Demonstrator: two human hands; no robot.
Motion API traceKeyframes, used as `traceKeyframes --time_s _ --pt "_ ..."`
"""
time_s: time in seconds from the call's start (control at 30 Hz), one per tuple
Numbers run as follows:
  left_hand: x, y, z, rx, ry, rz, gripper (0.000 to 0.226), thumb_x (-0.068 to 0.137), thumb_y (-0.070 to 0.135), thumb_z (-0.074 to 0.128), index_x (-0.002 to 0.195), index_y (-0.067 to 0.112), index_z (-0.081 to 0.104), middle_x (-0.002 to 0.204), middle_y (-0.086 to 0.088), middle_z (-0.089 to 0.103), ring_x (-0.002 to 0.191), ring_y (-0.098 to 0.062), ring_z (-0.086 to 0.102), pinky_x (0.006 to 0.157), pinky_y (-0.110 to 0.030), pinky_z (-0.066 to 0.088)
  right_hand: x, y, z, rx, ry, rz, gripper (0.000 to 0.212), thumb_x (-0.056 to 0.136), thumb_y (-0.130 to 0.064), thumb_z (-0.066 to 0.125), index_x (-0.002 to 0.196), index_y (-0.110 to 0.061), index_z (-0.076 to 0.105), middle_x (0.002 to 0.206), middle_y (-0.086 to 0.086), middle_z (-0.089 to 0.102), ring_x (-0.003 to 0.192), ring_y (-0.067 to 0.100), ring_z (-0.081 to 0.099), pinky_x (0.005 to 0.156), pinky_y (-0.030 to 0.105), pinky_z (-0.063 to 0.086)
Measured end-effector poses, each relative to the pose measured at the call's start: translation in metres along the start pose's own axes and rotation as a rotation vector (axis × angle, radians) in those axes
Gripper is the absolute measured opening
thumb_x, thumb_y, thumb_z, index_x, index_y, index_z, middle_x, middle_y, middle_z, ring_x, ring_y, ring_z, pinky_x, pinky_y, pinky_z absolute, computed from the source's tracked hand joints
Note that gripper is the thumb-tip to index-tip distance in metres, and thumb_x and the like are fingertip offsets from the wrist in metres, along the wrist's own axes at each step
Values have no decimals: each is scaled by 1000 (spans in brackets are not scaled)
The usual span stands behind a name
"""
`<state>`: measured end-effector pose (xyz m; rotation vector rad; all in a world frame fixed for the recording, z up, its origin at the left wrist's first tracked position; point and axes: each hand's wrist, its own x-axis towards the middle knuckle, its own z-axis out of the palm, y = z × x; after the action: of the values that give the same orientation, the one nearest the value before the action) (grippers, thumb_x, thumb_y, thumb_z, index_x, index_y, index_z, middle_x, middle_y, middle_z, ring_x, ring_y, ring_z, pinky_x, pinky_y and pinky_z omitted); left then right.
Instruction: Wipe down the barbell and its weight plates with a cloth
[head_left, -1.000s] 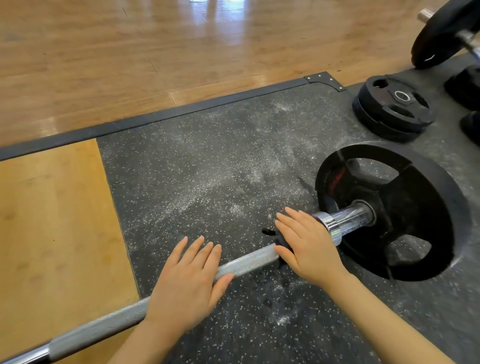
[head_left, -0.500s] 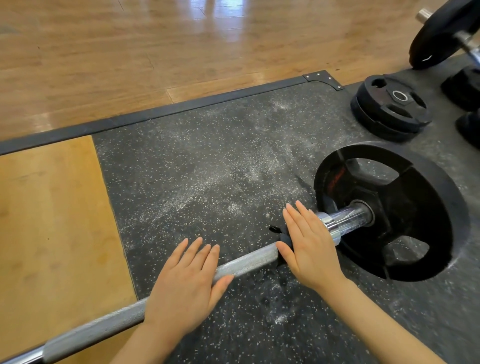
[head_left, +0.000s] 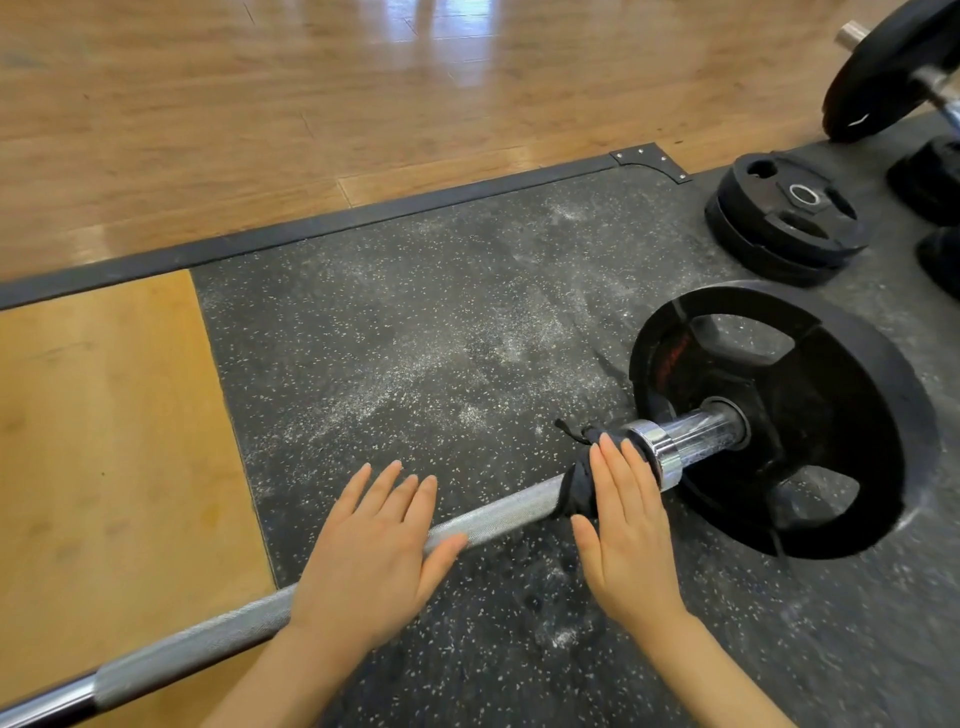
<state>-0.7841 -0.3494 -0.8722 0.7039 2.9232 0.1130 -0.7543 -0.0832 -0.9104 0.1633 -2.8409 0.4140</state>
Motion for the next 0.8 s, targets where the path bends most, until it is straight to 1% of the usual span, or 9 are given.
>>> traceKeyframes --time_s 0.1,0.17,0.27,0.37,0.47,0.53,0.63,0.73,0.8 --pt "1 0 -2 0 -25 17 70 97 56 21 122 9 67 118 -8 69 122 -28 58 109 -47 38 22 0 -4 -49 -19 -27 62 103 -44 24 145 -1 39 153 9 36 145 25 25 120 38 15" --pt "3 -2 -4 -2 -36 15 70 97 57 22 121 9 67 118 -7 69 122 -28 58 105 -48 43 42 0 -6 -114 -44 -65 62 102 -44 26 137 0 50 144 11 48 138 27 39 117 40 26" --pt "7 -5 -6 0 -32 -3 71 97 57 21 121 9 67 117 -7 70 121 -28 59 103 -49 45 67 1 -7 -192 -79 -158 56 99 -44 34 106 -4 73 109 9 71 105 29 65 93 40 50" --pt "11 -9 -7 -11 -32 -21 76 99 57 13 122 8 66 118 -8 69 121 -29 59 103 -49 45 82 4 -6 -246 -155 -192 65 100 -48 25 68 -11 68 66 2 64 67 26 60 63 37 47" --pt "17 -14 -8 -17 -29 -43 77 99 57 12 122 8 66 117 -7 70 121 -30 59 103 -50 45 88 3 -2 -251 -51 -218 59 99 -41 33 54 -12 58 53 1 54 54 25 51 53 36 41" --pt "22 -16 -8 -12 -31 -58 73 97 57 17 124 9 65 118 -6 69 122 -29 58 104 -50 43 91 3 4 -214 40 -222 57 100 -37 34 54 -12 57 54 1 54 54 25 50 53 35 41" --pt "30 -23 -8 -5 -39 -76 73 96 57 16 128 11 62 121 -4 68 126 -28 55 108 -50 39 93 4 14 -90 153 -221 55 102 -32 30 66 -10 66 69 2 64 64 26 58 61 38 45" --pt "38 -31 -7 -2 -43 -87 76 96 60 12 132 12 59 125 -4 66 130 -27 51 111 -49 35 90 3 28 -39 295 -208 47 102 -29 34 92 -4 73 96 8 71 90 28 64 80 41 49" --pt "45 -37 -7 1 -39 -94 78 95 61 10 133 12 58 126 -4 65 131 -27 50 112 -49 33 84 2 38 -49 332 -164 47 102 -29 33 112 -1 70 115 11 68 110 29 59 97 42 44"
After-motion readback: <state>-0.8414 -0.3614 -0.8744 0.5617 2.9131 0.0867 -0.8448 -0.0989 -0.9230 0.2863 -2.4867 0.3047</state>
